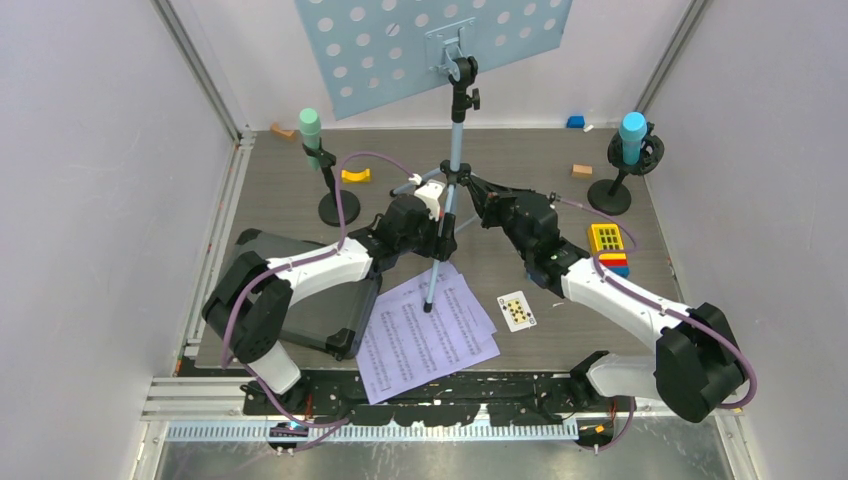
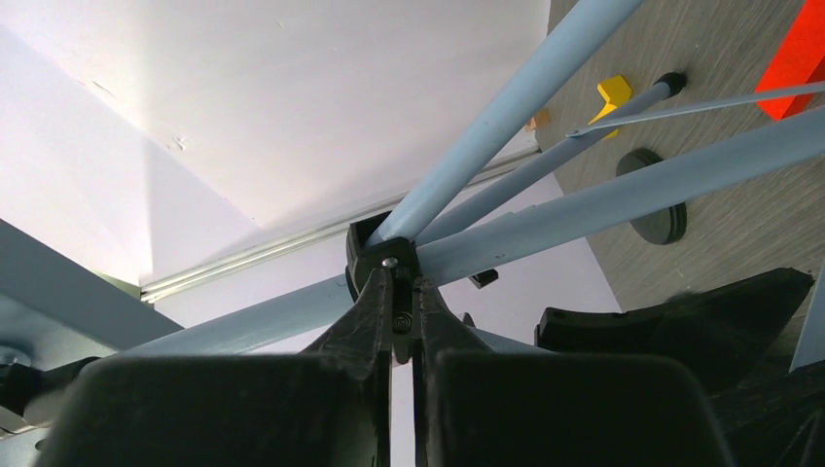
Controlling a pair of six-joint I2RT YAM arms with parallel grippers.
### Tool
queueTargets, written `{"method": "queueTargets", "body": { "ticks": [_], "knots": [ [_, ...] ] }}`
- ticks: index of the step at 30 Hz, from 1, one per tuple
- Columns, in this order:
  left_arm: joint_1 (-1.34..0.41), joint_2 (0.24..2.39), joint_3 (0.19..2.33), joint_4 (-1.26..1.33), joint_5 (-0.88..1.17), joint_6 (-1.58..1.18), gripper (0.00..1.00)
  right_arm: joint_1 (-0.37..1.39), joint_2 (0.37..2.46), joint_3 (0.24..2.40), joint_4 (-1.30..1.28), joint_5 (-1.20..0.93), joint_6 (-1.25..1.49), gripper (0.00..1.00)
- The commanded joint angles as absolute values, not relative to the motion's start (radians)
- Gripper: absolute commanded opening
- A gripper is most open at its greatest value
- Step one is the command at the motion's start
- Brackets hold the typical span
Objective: Pack up the instrument practice props
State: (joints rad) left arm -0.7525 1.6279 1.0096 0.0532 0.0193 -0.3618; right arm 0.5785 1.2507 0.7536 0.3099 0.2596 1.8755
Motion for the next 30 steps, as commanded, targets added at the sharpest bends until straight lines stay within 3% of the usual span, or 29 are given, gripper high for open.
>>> {"method": "queueTargets", "body": {
  "ticks": [1,6,11,21,27,30],
  "knots": [
    [-0.756,1.638,1.041,0.064,0.018,-0.365,0.66,0.578,1.241,0.764,0.347,0.267,1.857,0.01],
    [-0.758,1.641,1.038,0.064,0.021,-0.37,0.66,0.578,1.266,0.84,0.282,0.304,1.439,0.0],
    [-0.765,1.642,1.039,0.063,0.016,-0.368,0.66,0.581,1.303,0.85,0.401,0.281,0.958,0.0],
    [-0.772,1.639,1.042,0.058,0.011,-0.362,0.66,0.595,1.272,0.78,0.691,-0.016,0.291,0.0],
    [-0.773,1.638,1.047,0.05,0.011,-0.359,0.66,0.616,1.199,0.793,0.569,-0.207,-0.095,0.0],
    [-0.774,1.635,1.049,0.048,0.009,-0.356,0.66,0.676,1.171,0.837,0.322,-0.226,-0.419,0.01]
  ]
}}
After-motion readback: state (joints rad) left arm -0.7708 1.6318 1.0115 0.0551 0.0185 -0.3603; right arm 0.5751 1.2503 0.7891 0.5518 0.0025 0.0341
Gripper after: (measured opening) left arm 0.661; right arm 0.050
